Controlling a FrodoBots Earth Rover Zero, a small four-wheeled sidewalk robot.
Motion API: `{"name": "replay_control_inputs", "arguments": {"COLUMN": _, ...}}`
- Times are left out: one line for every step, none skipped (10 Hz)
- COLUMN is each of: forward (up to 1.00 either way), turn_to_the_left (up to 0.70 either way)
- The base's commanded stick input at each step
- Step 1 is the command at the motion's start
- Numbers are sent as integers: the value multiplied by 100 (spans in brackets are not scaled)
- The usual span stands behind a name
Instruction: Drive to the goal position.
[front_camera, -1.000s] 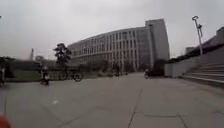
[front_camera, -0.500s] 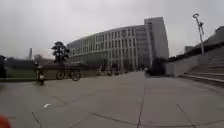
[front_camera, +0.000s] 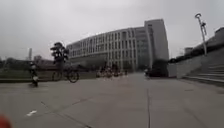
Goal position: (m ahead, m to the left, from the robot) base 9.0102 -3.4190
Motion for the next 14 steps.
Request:
{"name": "replay_control_inputs", "arguments": {"forward": 70, "turn_to_the_left": -1}}
{"name": "replay_control_inputs", "arguments": {"forward": 70, "turn_to_the_left": -1}}
{"name": "replay_control_inputs", "arguments": {"forward": 70, "turn_to_the_left": -1}}
{"name": "replay_control_inputs", "arguments": {"forward": 70, "turn_to_the_left": -1}}
{"name": "replay_control_inputs", "arguments": {"forward": 70, "turn_to_the_left": -1}}
{"name": "replay_control_inputs", "arguments": {"forward": 70, "turn_to_the_left": -1}}
{"name": "replay_control_inputs", "arguments": {"forward": 70, "turn_to_the_left": -1}}
{"name": "replay_control_inputs", "arguments": {"forward": 70, "turn_to_the_left": -1}}
{"name": "replay_control_inputs", "arguments": {"forward": 70, "turn_to_the_left": -1}}
{"name": "replay_control_inputs", "arguments": {"forward": 70, "turn_to_the_left": -1}}
{"name": "replay_control_inputs", "arguments": {"forward": 70, "turn_to_the_left": -1}}
{"name": "replay_control_inputs", "arguments": {"forward": 70, "turn_to_the_left": -1}}
{"name": "replay_control_inputs", "arguments": {"forward": 70, "turn_to_the_left": -1}}
{"name": "replay_control_inputs", "arguments": {"forward": 70, "turn_to_the_left": -1}}
